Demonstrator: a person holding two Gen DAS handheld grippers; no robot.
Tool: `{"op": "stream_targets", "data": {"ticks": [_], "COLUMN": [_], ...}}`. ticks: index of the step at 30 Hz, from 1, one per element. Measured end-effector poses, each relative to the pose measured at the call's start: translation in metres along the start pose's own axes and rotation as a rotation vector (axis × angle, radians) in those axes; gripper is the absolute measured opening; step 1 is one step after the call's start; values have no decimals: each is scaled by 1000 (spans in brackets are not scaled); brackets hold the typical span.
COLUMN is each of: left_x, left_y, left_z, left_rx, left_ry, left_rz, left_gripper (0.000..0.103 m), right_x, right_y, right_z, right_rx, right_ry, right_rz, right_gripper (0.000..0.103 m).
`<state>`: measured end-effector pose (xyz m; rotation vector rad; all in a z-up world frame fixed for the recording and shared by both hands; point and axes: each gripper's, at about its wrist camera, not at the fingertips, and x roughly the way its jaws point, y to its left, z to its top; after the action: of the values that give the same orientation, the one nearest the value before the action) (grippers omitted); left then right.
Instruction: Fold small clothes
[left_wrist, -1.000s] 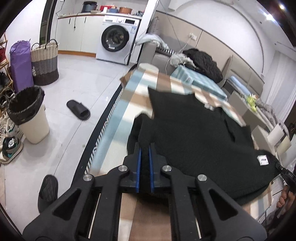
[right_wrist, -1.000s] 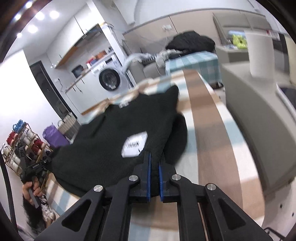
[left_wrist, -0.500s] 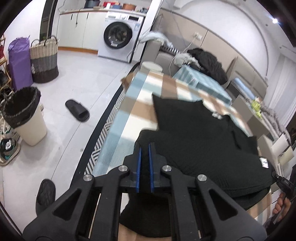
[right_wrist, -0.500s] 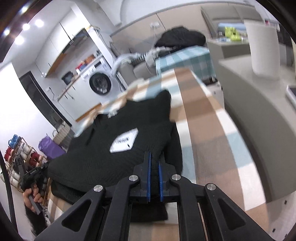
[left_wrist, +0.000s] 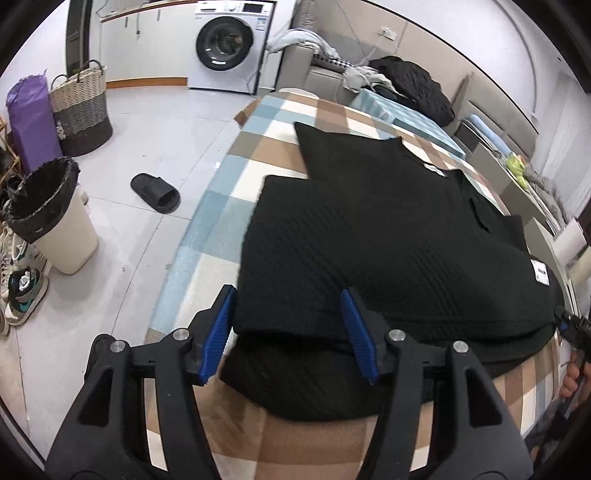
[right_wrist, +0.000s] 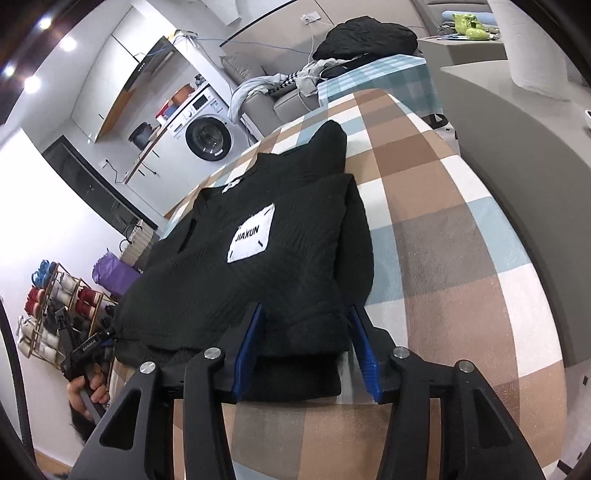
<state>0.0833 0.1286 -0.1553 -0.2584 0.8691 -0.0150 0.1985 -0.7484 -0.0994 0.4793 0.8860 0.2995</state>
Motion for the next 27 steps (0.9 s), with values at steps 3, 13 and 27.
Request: {"op": "stream_targets", "data": {"ticks": [3,13,27], "left_x": [0,9,-7], "left_y": [-7,-14,-23], "left_z": [-3,-3,-23], "left_rx": [19,31,121], "left_ry": [5,10,1], "left_rz": [-4,-9,-32], "left_gripper": [62,49,25], "right_x": [2,20,5], "right_y": [3,15,19], "right_z": [0,4,-15], "right_rx": [-5,-64,-118], "right_ry": [5,30,10], "right_rz": [3,-49,-67], "right_gripper": [54,54,21]}}
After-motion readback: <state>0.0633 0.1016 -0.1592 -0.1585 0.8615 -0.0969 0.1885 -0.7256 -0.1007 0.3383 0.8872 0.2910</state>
